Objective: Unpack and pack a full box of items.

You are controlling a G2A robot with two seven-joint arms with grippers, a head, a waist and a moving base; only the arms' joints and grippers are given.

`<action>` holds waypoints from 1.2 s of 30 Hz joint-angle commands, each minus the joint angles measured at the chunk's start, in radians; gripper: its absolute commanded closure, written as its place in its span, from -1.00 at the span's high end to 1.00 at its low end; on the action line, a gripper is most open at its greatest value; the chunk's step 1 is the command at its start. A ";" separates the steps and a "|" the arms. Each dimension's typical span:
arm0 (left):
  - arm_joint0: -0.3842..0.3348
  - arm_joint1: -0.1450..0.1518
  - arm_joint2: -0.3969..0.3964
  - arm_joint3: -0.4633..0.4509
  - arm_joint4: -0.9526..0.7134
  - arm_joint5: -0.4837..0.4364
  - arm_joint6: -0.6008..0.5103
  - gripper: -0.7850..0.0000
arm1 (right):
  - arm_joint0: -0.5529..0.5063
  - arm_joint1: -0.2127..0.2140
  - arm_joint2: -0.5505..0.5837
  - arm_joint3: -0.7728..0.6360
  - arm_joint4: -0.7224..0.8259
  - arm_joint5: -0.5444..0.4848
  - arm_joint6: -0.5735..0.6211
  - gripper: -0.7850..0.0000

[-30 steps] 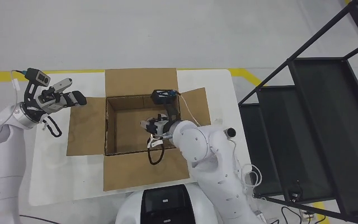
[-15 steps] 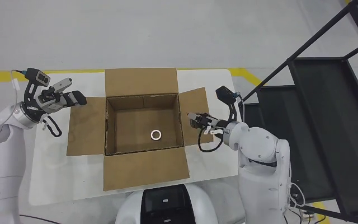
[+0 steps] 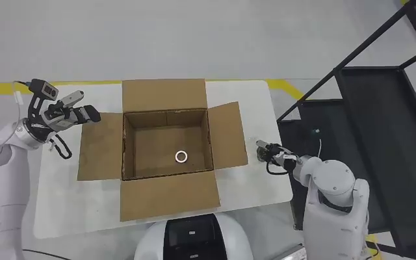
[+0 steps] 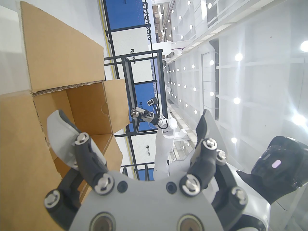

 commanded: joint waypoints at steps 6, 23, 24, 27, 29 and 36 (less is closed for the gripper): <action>0.000 0.000 0.000 0.000 0.000 0.000 0.000 1.00 | -0.028 0.011 -0.011 0.119 0.012 0.002 -0.028 -1.00; 0.000 0.000 0.000 0.000 0.000 0.000 0.000 1.00 | 0.040 0.034 -0.152 0.477 -0.110 0.001 -0.219 -1.00; 0.000 0.000 0.000 0.000 0.000 0.000 0.000 1.00 | 0.046 0.035 -0.162 0.491 -0.121 0.004 -0.232 -1.00; 0.000 0.000 0.000 0.000 0.000 0.000 0.000 1.00 | 0.063 0.037 -0.195 0.519 -0.163 0.018 -0.271 -1.00; 0.000 0.000 0.000 0.000 0.000 0.000 0.000 1.00 | 0.072 0.038 -0.213 0.525 -0.178 0.031 -0.289 -1.00; 0.000 0.000 0.000 0.000 0.000 0.000 0.000 1.00 | 0.103 0.041 -0.269 0.575 -0.247 0.074 -0.348 -1.00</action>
